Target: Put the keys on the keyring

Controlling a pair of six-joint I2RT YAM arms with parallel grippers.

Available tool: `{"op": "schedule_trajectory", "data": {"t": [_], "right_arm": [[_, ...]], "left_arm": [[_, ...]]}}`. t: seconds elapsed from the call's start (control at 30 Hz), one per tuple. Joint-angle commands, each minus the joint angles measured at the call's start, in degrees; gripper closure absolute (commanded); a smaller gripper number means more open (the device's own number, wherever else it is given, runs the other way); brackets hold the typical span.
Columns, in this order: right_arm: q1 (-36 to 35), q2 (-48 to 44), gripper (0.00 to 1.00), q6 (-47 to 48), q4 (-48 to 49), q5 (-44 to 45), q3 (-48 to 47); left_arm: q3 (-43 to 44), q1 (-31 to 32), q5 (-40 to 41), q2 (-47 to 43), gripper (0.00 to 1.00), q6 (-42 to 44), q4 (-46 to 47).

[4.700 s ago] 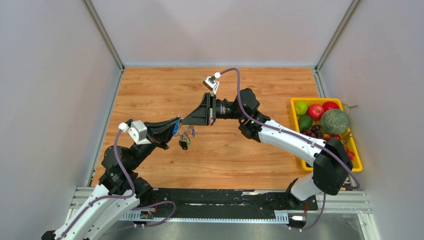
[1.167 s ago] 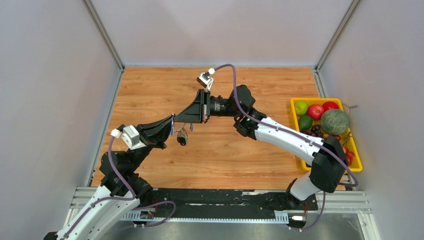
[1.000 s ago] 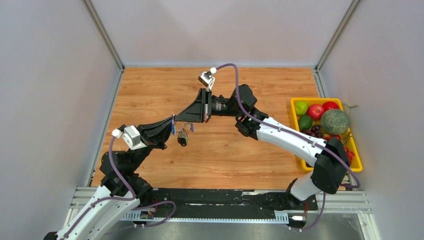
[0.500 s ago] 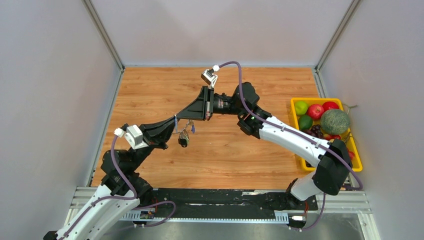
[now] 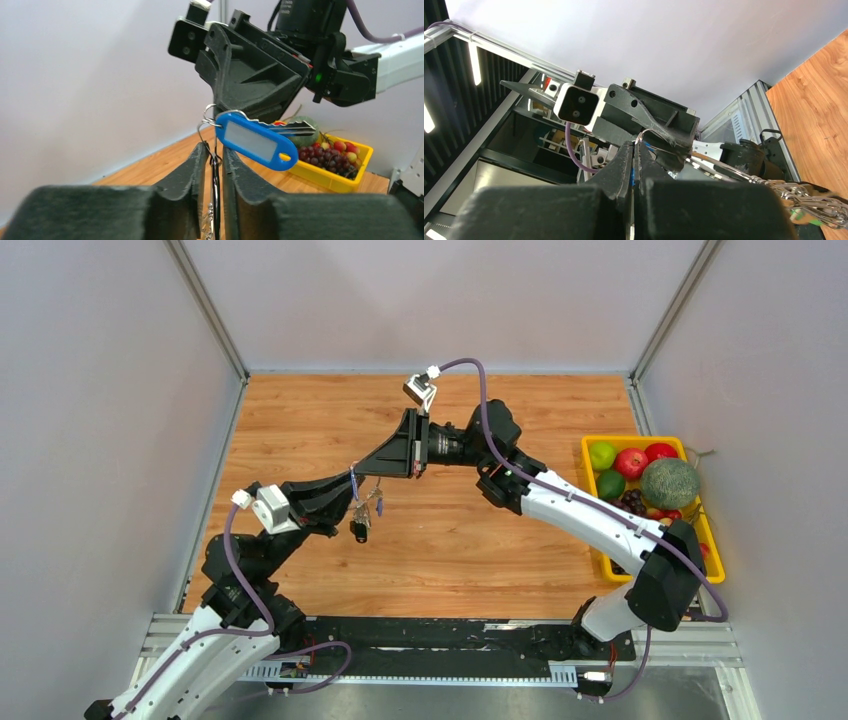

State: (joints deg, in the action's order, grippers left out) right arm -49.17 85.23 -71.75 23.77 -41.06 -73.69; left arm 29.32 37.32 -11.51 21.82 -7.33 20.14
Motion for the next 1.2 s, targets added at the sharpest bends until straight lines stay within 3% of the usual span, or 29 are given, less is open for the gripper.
{"op": "schedule_trajectory", "data": {"t": [0.0, 0.17, 0.37, 0.4, 0.5, 0.57, 1.17], "right_arm": [[-0.2, -1.6, 1.0, 1.4, 2.2, 1.9, -3.8], [-0.2, -2.0, 1.0, 2.3, 1.8, 2.0, -4.8], [-0.1, -2.7, 1.0, 2.8, 1.3, 2.1, -4.8], [-0.1, -2.8, 1.0, 2.9, 1.3, 2.0, -4.7], [0.1, -3.4, 1.0, 3.2, 1.4, 2.0, -4.1], [0.3, -3.8, 1.0, 3.3, 1.5, 2.0, -3.7], [2.0, -9.7, 1.0, 7.8, 1.1, -3.5, 4.5]], "left_arm": [[1.3, 0.6, -5.6, 0.8, 0.72, -0.4, -3.0], [2.4, 0.6, -5.9, 1.4, 0.64, -0.3, -4.8], [3.3, 0.6, -4.4, 1.9, 0.63, 0.1, -6.1], [3.4, 0.6, -4.3, 1.8, 0.65, 0.1, -6.1], [4.1, 0.6, -3.1, 2.3, 0.96, 0.4, -7.1], [4.5, 0.6, -2.8, 2.8, 0.99, 0.5, -7.7], [4.6, 0.6, 6.4, 1.9, 1.0, 0.7, -9.2]]}}
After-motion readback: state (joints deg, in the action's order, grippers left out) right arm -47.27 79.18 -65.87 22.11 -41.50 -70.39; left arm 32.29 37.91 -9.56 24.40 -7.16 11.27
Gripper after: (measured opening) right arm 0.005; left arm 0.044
